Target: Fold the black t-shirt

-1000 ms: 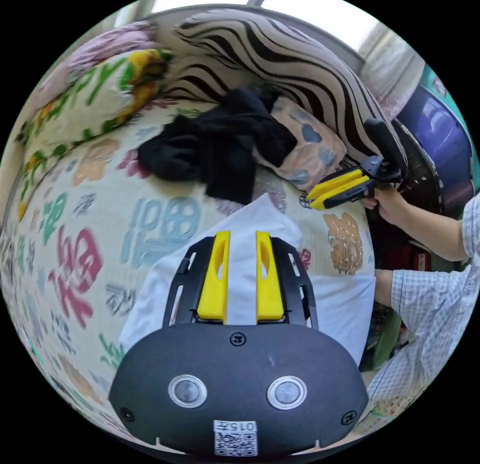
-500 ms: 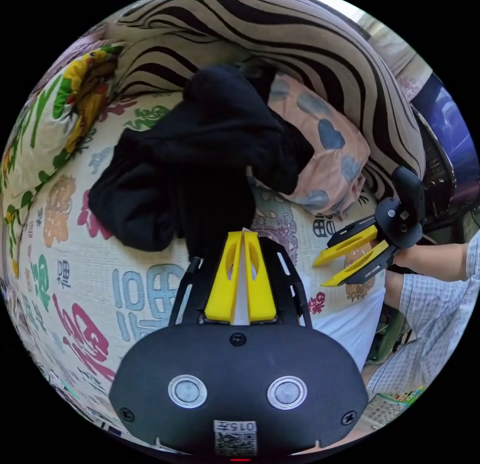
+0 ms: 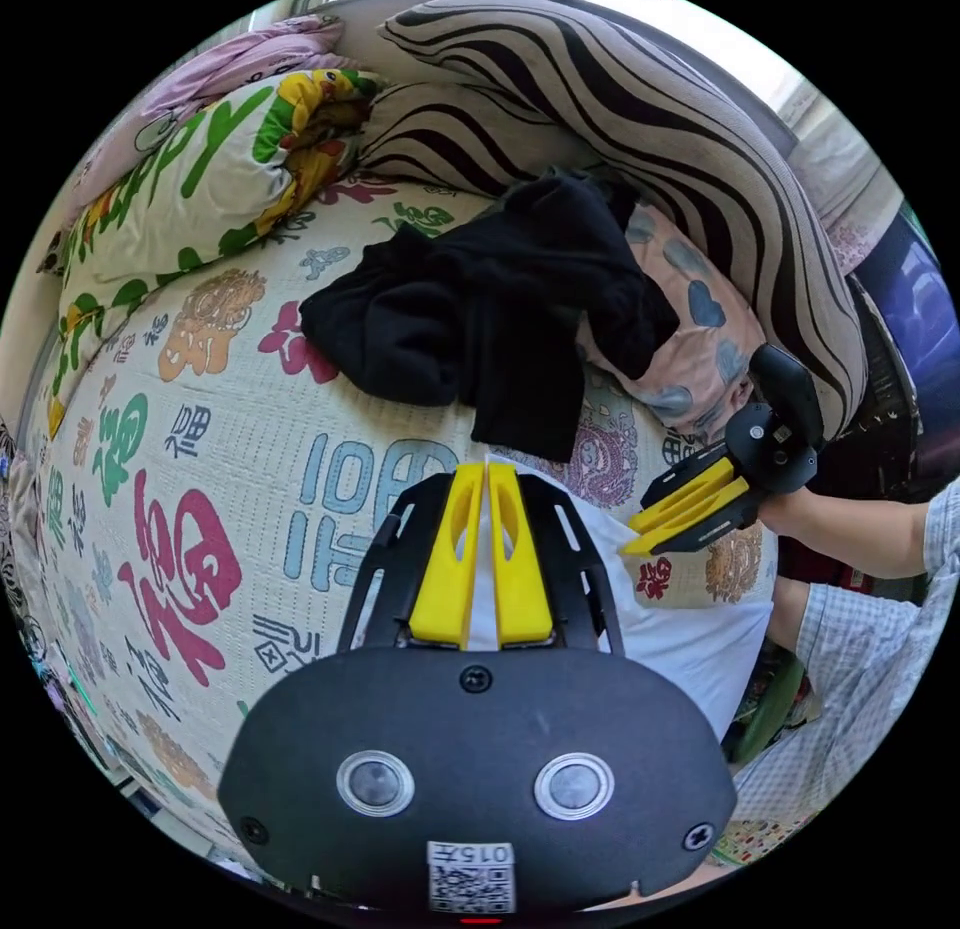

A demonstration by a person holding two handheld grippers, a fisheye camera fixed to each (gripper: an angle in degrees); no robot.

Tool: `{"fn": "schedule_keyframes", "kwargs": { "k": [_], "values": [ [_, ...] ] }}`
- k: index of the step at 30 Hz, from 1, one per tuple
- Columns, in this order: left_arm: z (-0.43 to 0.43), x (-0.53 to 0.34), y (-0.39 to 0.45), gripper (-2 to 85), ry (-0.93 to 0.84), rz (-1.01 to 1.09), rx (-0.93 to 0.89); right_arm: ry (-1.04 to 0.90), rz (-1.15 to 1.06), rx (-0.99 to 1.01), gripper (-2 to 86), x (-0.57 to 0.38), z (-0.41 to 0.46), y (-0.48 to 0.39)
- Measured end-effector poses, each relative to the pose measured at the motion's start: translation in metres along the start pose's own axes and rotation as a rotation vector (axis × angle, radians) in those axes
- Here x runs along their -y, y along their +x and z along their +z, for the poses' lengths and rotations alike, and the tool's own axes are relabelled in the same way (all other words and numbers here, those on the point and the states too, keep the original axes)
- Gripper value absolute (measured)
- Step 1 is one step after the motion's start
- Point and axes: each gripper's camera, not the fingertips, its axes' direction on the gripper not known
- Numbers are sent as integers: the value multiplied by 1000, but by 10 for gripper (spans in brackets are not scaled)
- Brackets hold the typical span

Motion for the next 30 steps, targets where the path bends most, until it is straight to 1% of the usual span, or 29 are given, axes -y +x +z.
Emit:
{"fn": "schedule_keyframes", "kwargs": {
  "k": [4, 6, 8, 10, 11, 13, 14, 16, 18, 22, 24, 27, 30],
  "values": [
    [-33, -32, -8, -1, 110, -38, -16, 85, -44, -98, 10, -14, -21, -29],
    [-54, -58, -12, -1, 188, -68, -40, 88, -97, -128, 9, -17, -24, -53],
    [-81, -103, -16, -1, 274, -114, -44, 68, -180, -192, 8, -18, -19, -84],
    [-94, -143, -19, 0, 315, -163, -42, 40, -309, -295, 8, -18, 1, -127],
    [-101, -170, -22, 0, 329, -202, -25, 30, -337, -321, 8, -18, 9, -137],
    [-106, -212, -25, 0, 341, -266, -6, 1, -438, -402, 9, -19, 45, -169],
    [-106, -238, -28, 0, 350, -322, -18, -16, -459, -406, 10, -19, 56, -175],
    [-100, -273, -32, 0, 339, -395, -43, -130, -517, -386, 13, -19, 102, -192],
    [-90, -300, -34, 0, 315, -442, -44, -191, -534, -387, 18, -22, 134, -196],
    [-76, -341, -39, 5, 228, -538, -76, -337, -501, -351, 53, -25, 190, -190],
    [-85, -358, -38, 10, 231, -587, -65, -372, -474, -291, 62, -24, 198, -187],
    [-116, -373, -31, 15, 304, -624, -64, -307, -408, -208, 56, -18, 190, -182],
    [-131, -357, -24, 16, 336, -579, -91, -198, -353, -216, 39, 2, 188, -174]
  ]
}}
